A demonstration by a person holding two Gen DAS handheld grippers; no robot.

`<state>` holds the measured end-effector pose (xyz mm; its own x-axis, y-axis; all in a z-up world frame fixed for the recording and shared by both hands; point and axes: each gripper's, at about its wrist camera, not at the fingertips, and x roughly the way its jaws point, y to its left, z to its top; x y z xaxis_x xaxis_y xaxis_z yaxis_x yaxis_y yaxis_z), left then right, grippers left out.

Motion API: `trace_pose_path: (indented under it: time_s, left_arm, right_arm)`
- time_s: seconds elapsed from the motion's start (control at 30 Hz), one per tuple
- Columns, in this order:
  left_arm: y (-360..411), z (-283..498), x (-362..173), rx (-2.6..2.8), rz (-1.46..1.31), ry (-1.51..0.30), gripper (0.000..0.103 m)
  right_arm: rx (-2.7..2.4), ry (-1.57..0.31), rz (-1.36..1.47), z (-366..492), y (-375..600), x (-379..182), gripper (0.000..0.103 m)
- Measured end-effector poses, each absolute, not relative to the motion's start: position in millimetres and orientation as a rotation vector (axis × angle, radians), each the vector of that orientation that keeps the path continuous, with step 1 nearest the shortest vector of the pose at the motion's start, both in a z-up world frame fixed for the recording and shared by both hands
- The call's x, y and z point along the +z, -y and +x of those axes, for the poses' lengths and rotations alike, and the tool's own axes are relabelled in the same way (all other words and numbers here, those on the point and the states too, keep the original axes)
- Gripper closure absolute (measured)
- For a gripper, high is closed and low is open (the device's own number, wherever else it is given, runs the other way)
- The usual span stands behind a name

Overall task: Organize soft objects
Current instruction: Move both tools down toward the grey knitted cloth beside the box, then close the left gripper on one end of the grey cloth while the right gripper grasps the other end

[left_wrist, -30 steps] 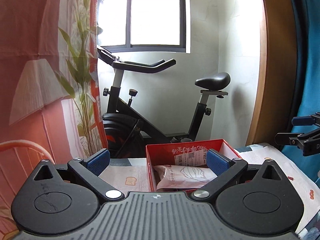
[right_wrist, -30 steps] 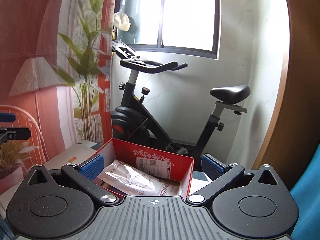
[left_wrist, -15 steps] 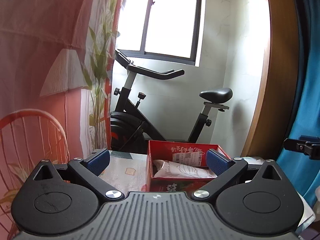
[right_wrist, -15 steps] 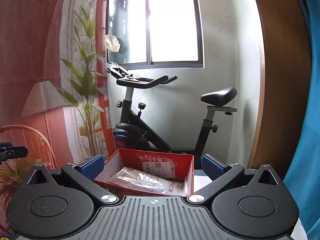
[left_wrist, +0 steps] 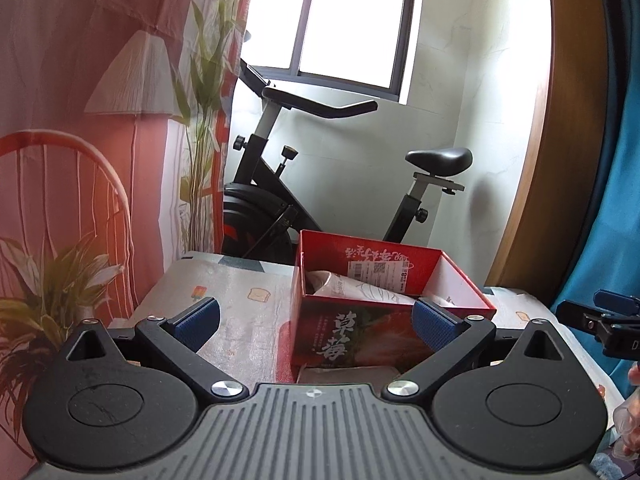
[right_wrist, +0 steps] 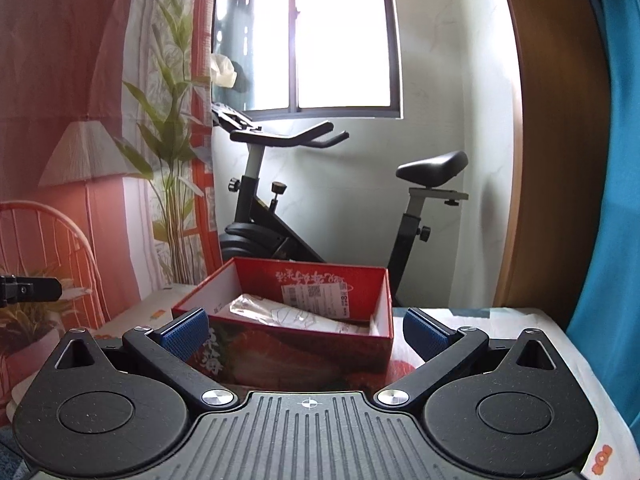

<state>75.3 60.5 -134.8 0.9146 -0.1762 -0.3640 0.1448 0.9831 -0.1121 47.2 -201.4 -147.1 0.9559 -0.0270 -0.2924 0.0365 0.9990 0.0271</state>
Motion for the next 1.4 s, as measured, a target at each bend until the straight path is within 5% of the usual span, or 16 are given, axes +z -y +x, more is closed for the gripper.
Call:
trace_pose_path:
  time_s: [1.03,1.27,1.4]
  left_arm:
    - [-37,129,-280,-0.298,-0.023,-0.722,0.0]
    - [-47,141,-297,-0.252,-0.084,-0.789,0.0]
    - [-43,141,-296,-0.264,-0.072,-0.783,0.0]
  right_arm:
    - [-0.039,-0.58,0.096,100,233,-311,0.0]
    - [-0.031,-0.635,0.119,109,235,-333,0.023]
    - [-0.007,-0.644,0.081,107,228,-331,0.022]
